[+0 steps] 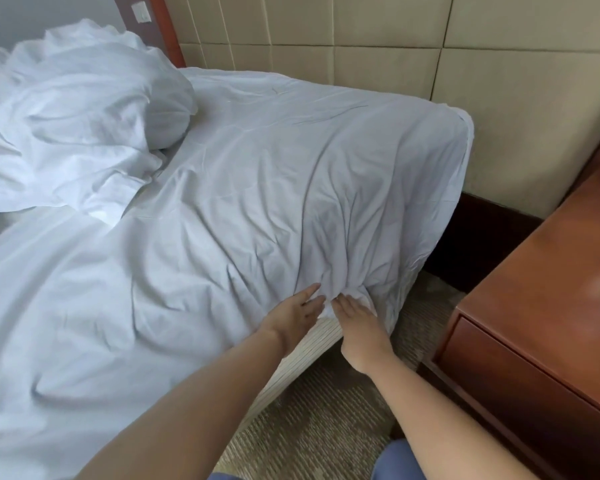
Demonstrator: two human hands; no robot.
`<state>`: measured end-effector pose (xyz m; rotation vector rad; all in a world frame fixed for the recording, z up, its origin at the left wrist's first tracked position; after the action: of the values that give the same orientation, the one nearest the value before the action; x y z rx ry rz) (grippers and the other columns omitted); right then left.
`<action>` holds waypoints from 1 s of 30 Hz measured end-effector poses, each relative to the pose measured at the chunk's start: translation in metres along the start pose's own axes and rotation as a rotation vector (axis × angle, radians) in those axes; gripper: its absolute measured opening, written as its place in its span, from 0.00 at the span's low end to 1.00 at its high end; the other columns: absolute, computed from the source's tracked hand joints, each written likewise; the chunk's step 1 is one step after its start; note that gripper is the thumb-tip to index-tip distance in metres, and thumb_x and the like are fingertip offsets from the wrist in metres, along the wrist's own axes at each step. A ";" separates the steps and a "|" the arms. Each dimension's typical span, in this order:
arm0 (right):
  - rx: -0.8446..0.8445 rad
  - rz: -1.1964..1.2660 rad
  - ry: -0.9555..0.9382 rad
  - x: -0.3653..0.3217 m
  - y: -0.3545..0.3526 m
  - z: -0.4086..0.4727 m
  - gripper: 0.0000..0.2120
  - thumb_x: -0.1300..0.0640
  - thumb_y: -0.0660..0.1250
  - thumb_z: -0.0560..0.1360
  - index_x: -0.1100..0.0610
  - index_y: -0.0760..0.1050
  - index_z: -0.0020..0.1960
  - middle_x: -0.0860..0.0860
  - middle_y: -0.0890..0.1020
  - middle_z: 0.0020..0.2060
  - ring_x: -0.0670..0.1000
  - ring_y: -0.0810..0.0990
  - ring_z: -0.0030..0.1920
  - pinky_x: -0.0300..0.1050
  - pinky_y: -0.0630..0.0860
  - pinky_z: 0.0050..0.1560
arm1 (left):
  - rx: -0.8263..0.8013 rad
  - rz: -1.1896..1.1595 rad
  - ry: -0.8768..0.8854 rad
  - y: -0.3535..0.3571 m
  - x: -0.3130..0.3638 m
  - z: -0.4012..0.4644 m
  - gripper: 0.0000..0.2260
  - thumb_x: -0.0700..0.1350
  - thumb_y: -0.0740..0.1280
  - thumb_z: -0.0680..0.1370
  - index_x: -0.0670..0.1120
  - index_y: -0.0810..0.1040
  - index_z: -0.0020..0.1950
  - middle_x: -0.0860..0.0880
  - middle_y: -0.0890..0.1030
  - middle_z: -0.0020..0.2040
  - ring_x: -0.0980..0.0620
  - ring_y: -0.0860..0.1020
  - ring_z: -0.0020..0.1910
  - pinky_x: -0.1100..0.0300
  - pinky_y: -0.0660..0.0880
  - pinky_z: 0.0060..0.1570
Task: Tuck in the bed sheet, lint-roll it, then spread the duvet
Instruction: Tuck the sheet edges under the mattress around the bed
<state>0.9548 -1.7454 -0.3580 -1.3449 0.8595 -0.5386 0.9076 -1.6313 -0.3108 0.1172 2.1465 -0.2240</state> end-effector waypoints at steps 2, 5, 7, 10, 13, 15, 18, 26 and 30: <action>0.080 -0.027 -0.022 -0.003 0.004 -0.004 0.32 0.64 0.59 0.78 0.59 0.50 0.78 0.54 0.53 0.77 0.52 0.53 0.77 0.41 0.41 0.71 | -0.001 -0.004 -0.006 0.004 0.001 0.004 0.33 0.60 0.50 0.81 0.45 0.42 0.79 0.45 0.43 0.79 0.42 0.37 0.76 0.34 0.28 0.63; 0.132 -0.019 0.065 -0.004 0.017 -0.006 0.29 0.64 0.79 0.59 0.61 0.79 0.60 0.58 0.79 0.60 0.57 0.80 0.59 0.47 0.76 0.58 | 0.024 -0.040 0.000 0.007 -0.001 0.009 0.34 0.60 0.50 0.80 0.45 0.42 0.79 0.46 0.44 0.79 0.42 0.35 0.76 0.33 0.25 0.59; 0.154 0.053 0.133 -0.004 0.020 -0.005 0.21 0.64 0.77 0.64 0.60 0.80 0.57 0.56 0.80 0.57 0.56 0.81 0.54 0.47 0.79 0.49 | 0.041 -0.076 -0.005 0.010 -0.001 0.013 0.34 0.60 0.50 0.80 0.44 0.42 0.79 0.46 0.44 0.79 0.43 0.35 0.76 0.34 0.24 0.59; 0.087 0.216 0.281 -0.003 0.023 0.003 0.19 0.64 0.58 0.79 0.58 0.67 0.70 0.53 0.73 0.65 0.54 0.73 0.62 0.45 0.72 0.60 | 0.050 -0.096 0.007 0.012 0.000 0.015 0.34 0.61 0.50 0.80 0.44 0.42 0.78 0.47 0.44 0.79 0.43 0.34 0.76 0.35 0.23 0.59; 0.065 0.593 0.352 -0.006 0.029 0.007 0.23 0.65 0.54 0.80 0.57 0.60 0.74 0.46 0.68 0.67 0.51 0.67 0.69 0.36 0.61 0.65 | 0.063 -0.121 0.003 0.014 0.001 0.019 0.34 0.61 0.50 0.79 0.45 0.43 0.79 0.47 0.44 0.79 0.42 0.33 0.76 0.34 0.23 0.60; 0.133 0.601 0.343 -0.007 0.027 0.009 0.27 0.67 0.55 0.79 0.59 0.55 0.76 0.50 0.62 0.73 0.50 0.61 0.73 0.36 0.56 0.70 | 0.061 -0.121 0.010 0.015 0.002 0.020 0.35 0.62 0.51 0.79 0.45 0.43 0.79 0.48 0.44 0.79 0.42 0.34 0.76 0.34 0.24 0.61; 0.135 0.437 0.275 -0.001 0.030 0.009 0.30 0.66 0.57 0.78 0.58 0.52 0.78 0.51 0.58 0.76 0.50 0.57 0.76 0.41 0.56 0.74 | 0.062 -0.112 0.017 0.015 0.003 0.020 0.36 0.63 0.51 0.78 0.46 0.44 0.79 0.48 0.45 0.79 0.42 0.34 0.76 0.33 0.25 0.62; 0.019 -0.070 0.125 0.007 0.007 0.023 0.27 0.56 0.57 0.78 0.55 0.55 0.76 0.50 0.63 0.73 0.50 0.60 0.73 0.47 0.49 0.74 | 0.152 -0.132 0.042 0.011 0.004 0.021 0.30 0.58 0.54 0.79 0.44 0.60 0.77 0.43 0.55 0.78 0.39 0.42 0.77 0.32 0.23 0.58; -0.033 -0.185 0.133 0.005 0.000 0.039 0.25 0.55 0.56 0.78 0.54 0.58 0.75 0.49 0.65 0.72 0.51 0.59 0.73 0.50 0.50 0.74 | 0.181 -0.154 0.075 0.008 0.004 0.019 0.27 0.55 0.54 0.80 0.43 0.63 0.75 0.41 0.58 0.77 0.37 0.45 0.77 0.32 0.25 0.60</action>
<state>0.9885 -1.7252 -0.3593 -1.4398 0.8595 -0.7674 0.9219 -1.6272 -0.3256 0.0658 2.2090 -0.5111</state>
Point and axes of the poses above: each hand's wrist, its own z-axis towards the middle knuckle, its own y-axis out of the palm, x = y × z, the point moved 4 cm from there along z, towards the middle knuckle
